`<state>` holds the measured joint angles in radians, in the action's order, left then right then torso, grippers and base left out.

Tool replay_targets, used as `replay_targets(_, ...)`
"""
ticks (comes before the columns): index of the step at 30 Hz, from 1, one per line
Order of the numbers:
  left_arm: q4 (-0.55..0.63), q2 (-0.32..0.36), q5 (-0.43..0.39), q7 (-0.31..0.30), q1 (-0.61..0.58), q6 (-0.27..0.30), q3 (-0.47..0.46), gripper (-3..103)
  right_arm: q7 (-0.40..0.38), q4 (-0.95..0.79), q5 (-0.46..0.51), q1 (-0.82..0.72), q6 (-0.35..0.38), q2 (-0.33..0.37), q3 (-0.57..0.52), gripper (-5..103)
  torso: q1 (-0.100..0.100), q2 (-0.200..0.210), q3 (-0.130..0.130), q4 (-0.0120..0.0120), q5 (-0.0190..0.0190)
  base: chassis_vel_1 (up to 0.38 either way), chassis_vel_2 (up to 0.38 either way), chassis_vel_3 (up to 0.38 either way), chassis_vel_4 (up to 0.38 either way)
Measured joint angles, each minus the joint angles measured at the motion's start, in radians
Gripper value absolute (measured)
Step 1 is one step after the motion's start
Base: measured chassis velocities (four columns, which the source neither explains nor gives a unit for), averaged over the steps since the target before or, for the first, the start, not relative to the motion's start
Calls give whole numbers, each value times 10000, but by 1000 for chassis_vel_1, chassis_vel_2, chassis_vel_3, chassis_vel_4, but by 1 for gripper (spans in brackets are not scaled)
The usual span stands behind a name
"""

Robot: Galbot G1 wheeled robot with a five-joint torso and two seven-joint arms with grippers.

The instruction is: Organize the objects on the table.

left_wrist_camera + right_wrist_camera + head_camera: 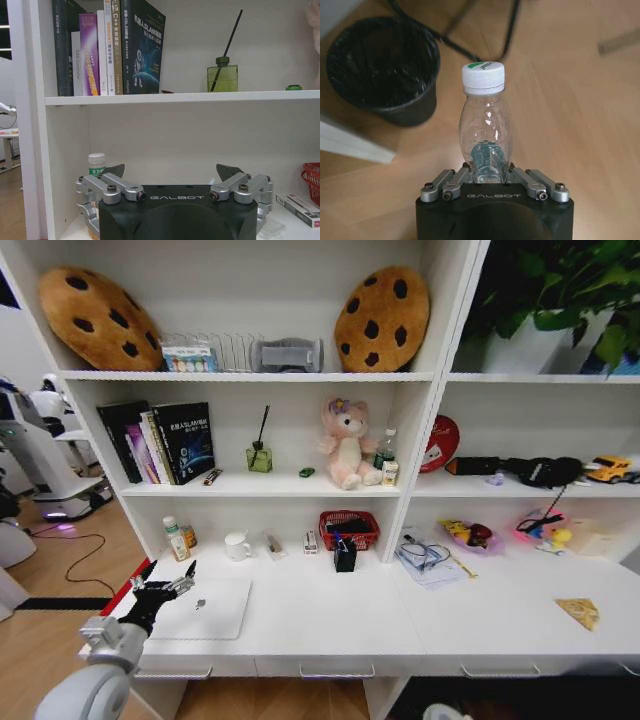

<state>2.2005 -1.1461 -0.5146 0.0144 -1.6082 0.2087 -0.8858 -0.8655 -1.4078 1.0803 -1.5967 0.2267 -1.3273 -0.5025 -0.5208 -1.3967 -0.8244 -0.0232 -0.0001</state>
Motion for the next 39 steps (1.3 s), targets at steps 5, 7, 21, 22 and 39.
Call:
replay_targets(5,0,0,1,-5,0,0,0,100,3290,1685,-3529,-390,-1522,402,149,24,0,-2,0,2,-4,0,0,0,0)
replay_targets(7,0,0,0,0,0,0,0,100,4460,2571,-5210,-455,-2565,408,39,24,0,-1,0,2,-2,0,0,0,0)
replay_targets(21,-1,0,0,0,0,0,0,100,7478,6542,-7622,-384,-6128,586,249,23,1,-1,1,2,-3,0,0,0,0)
replay_targets(22,0,0,0,0,0,0,0,100,7475,6522,-7619,-392,-6128,530,261,23,1,-2,1,2,-1,0,0,0,0)
replay_targets(39,0,0,0,-2,0,0,0,100,7140,6168,-7809,-444,-6152,405,245,23,0,-1,-1,1,-1,-165,-158,169,160)
